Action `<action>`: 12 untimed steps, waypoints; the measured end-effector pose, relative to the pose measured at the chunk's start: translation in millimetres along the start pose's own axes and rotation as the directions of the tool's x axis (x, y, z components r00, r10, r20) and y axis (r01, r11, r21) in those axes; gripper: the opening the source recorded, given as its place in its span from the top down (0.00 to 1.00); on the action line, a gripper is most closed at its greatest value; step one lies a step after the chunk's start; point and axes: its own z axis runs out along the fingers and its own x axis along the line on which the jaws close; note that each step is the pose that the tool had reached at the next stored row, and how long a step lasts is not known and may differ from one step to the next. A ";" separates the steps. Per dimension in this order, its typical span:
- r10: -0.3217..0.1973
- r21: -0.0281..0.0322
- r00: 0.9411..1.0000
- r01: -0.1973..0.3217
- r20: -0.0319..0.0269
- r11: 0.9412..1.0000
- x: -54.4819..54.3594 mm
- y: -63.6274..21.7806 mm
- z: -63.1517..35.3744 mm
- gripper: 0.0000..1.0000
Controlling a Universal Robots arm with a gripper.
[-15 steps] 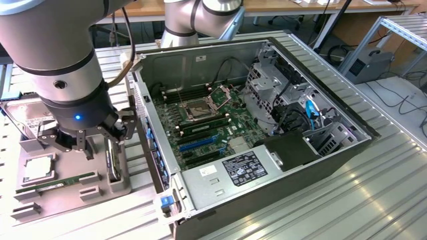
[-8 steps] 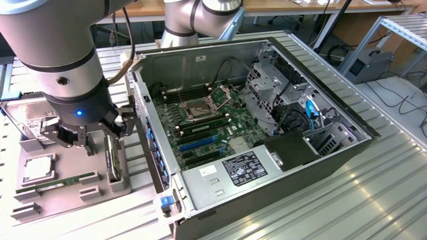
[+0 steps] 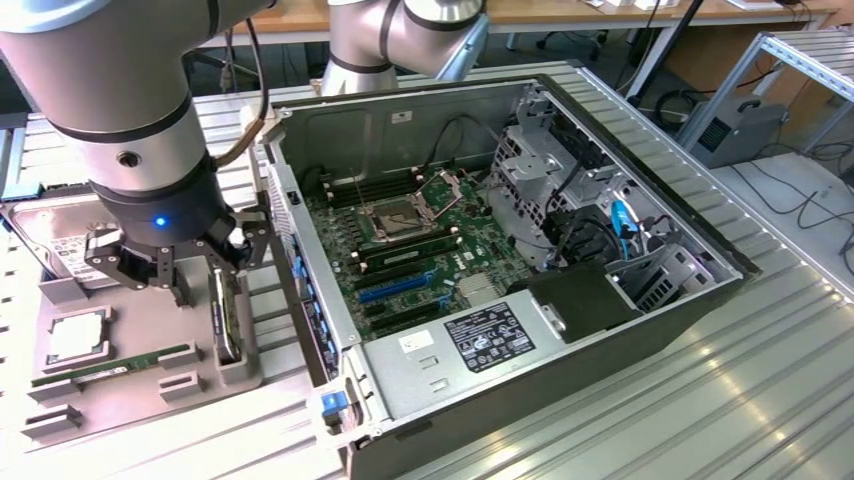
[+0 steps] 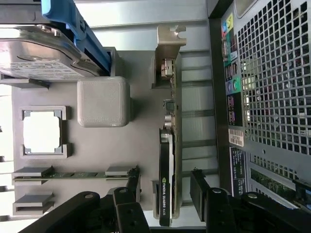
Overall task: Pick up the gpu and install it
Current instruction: 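Pick up the gpu and move the gpu toward the slot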
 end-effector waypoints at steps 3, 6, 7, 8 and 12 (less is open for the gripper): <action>0.000 0.000 1.000 0.000 0.000 1.000 0.4 3.8 2.2 0.46; 0.000 0.000 1.000 0.000 0.000 1.000 0.7 7.7 4.3 0.46; 0.000 0.000 1.000 0.000 0.000 1.000 0.8 8.5 4.9 0.46; 0.000 0.000 1.000 0.000 0.000 1.000 0.9 9.1 5.6 0.46; 0.000 0.000 1.000 0.000 0.000 1.000 0.9 10.7 7.3 0.46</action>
